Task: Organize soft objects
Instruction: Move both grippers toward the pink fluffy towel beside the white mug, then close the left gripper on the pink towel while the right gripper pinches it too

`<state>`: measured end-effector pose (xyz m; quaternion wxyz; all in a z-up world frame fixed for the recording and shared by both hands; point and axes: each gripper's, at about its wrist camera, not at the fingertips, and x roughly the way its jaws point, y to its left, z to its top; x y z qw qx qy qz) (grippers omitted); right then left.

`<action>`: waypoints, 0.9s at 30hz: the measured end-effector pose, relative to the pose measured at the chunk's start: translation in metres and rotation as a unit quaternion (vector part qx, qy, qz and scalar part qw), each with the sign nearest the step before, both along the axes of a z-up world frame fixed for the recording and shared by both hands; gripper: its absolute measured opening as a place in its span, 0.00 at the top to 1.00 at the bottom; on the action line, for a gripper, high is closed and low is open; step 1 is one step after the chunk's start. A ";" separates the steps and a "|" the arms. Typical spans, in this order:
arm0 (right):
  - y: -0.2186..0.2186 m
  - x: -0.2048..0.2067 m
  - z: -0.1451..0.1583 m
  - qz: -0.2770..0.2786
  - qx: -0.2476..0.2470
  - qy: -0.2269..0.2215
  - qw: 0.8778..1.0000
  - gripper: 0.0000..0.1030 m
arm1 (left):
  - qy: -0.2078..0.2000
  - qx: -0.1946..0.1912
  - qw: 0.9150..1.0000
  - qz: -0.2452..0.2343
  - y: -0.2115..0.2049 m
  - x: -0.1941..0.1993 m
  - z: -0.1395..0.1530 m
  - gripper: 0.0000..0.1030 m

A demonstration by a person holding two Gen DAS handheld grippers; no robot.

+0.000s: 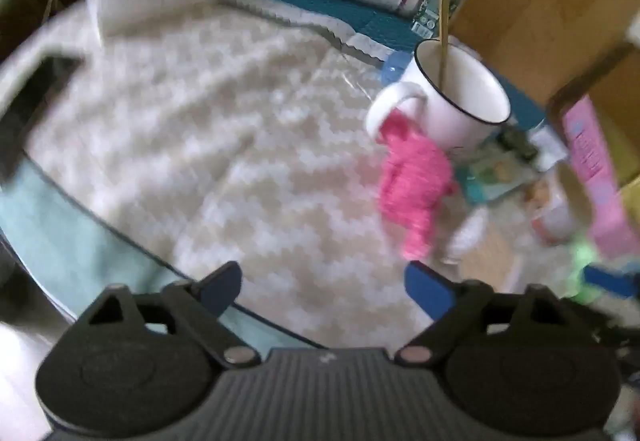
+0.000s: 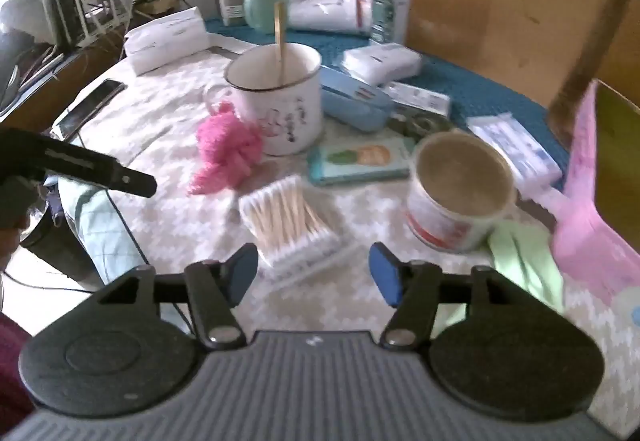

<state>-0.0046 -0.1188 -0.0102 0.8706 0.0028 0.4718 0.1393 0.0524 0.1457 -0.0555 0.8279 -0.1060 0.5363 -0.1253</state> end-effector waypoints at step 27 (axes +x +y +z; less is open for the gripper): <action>0.075 0.086 -0.038 0.071 0.064 0.009 0.995 0.48 | -0.090 0.037 0.981 -0.167 -0.013 0.039 0.013 0.30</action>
